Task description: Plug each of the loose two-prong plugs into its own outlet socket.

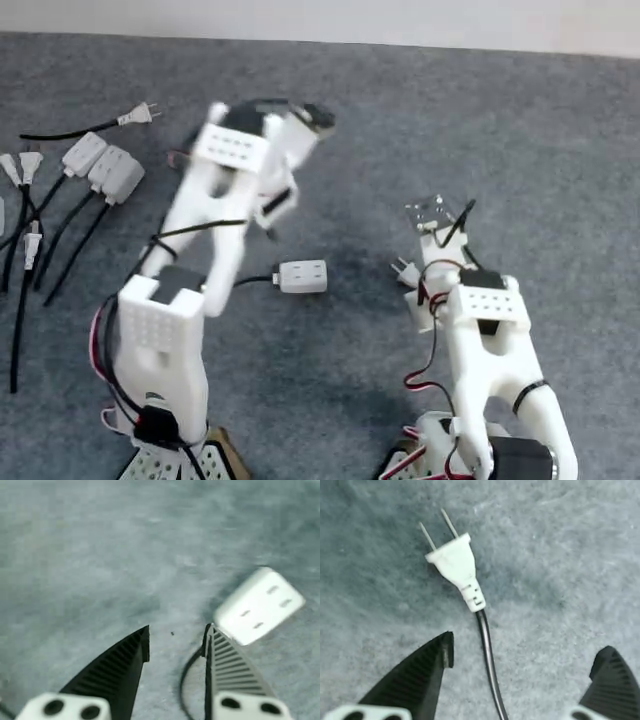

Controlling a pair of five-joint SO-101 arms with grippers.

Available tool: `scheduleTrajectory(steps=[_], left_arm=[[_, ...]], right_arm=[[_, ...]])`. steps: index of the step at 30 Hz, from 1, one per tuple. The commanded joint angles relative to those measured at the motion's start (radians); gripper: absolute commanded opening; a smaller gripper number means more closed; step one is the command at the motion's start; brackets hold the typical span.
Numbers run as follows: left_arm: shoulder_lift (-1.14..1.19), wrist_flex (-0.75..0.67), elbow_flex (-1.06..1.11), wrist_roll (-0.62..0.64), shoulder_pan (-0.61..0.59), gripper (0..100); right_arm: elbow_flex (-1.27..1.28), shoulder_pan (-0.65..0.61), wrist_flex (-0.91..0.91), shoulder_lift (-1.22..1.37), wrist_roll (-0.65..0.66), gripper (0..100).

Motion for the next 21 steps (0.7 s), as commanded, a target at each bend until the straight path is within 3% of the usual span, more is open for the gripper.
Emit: scheduleTrajectory(steps=[1,9,16,19,21], left_arm=[[-0.01,0.048,-0.12,0.014,-0.061,19],[-0.005,0.041,-0.203,0.089,-0.222,19],[-0.008,0.04,-0.205,0.021,-0.354,19],[-0.004,0.028,-0.205,-0.021,-0.398,19],[-0.001,0.029,-0.2,-0.032,-0.418,19]], right_arm=[[-0.071,-0.013,0.03,-0.028,-0.049,41.8],[-0.189,-0.038,0.053,-0.025,-0.267,41.8],[-0.278,-0.074,0.07,0.255,-0.198,41.8],[-0.415,-0.079,0.209,0.414,-0.164,41.7],[-0.521,-0.082,0.315,0.475,-0.052,41.7]])
